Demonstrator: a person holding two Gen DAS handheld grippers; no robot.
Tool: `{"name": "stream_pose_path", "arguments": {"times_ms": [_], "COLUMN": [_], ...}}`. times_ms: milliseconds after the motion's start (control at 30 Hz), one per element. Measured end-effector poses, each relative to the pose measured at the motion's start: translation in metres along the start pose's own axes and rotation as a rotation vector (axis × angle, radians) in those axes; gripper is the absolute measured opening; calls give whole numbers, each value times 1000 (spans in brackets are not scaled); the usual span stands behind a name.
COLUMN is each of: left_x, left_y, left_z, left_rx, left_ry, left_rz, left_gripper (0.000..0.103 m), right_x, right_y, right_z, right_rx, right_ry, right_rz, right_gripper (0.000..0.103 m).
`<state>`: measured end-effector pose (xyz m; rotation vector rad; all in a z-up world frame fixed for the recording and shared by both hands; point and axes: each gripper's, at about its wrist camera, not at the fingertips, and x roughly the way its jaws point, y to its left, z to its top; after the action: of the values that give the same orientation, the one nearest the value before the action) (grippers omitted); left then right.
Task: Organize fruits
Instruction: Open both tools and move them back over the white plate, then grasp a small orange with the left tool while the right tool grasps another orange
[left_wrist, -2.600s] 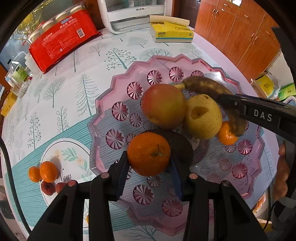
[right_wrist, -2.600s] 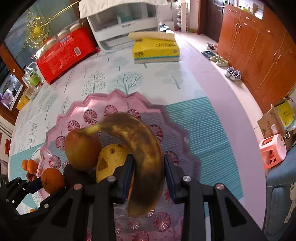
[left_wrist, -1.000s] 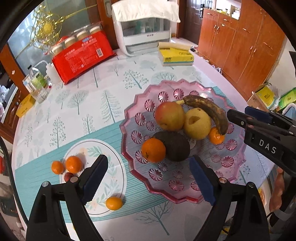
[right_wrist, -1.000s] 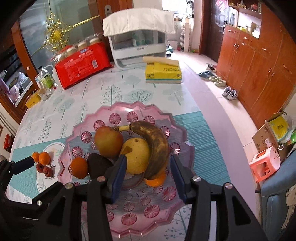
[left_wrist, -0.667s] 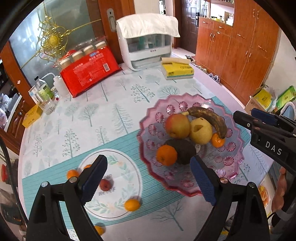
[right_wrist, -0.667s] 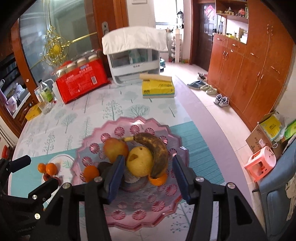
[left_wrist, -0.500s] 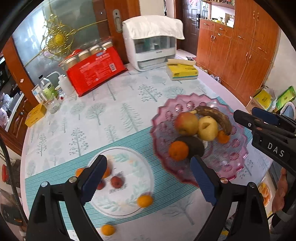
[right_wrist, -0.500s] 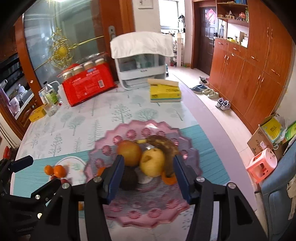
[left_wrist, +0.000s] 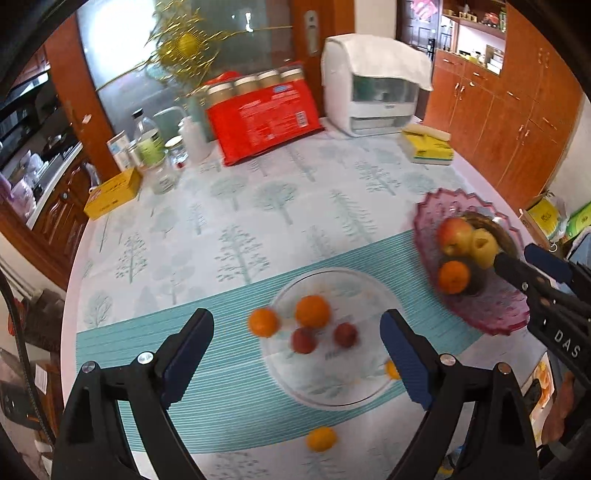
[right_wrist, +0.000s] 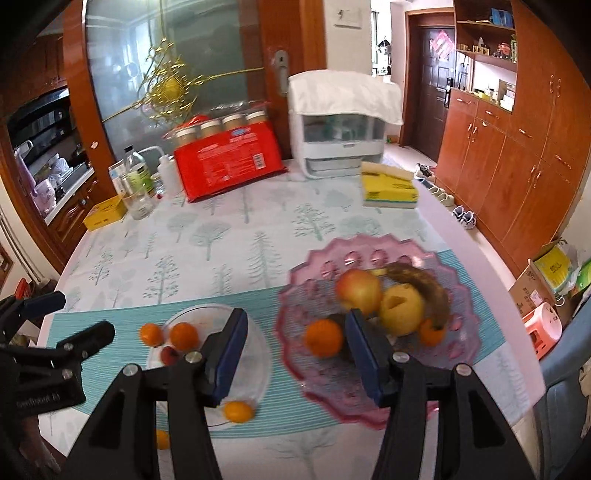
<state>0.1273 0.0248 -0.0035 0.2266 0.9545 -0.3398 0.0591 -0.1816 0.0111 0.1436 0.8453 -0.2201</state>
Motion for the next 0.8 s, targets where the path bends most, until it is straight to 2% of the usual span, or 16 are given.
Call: {"name": "stream_pose_path", "arguments": {"times_ms": [267,433,600,700,800], "left_x": [34,73,111,127,141], "left_y": [57,83,89,86,81], "left_z": [-17,-25,-27,-27,-26], "left_rx": [-13,-40,-30,-3,13], "left_ry": [59,118,154,180,201], "left_rz": [-5,-60,-118,-142,-154], "left_gripper": [91,91,91,86,85], "right_x": [37,77,117,138,159], "right_y": [62,92,110,116,123], "right_z": [-14,-18,-21,-20,-21], "right_rx": [-30,-62,-67,-58,-43], "right_ry": [118,216,310,355,401], "right_rz": [85,123,171,199,231], "right_gripper": [56,56,56,56,56]}}
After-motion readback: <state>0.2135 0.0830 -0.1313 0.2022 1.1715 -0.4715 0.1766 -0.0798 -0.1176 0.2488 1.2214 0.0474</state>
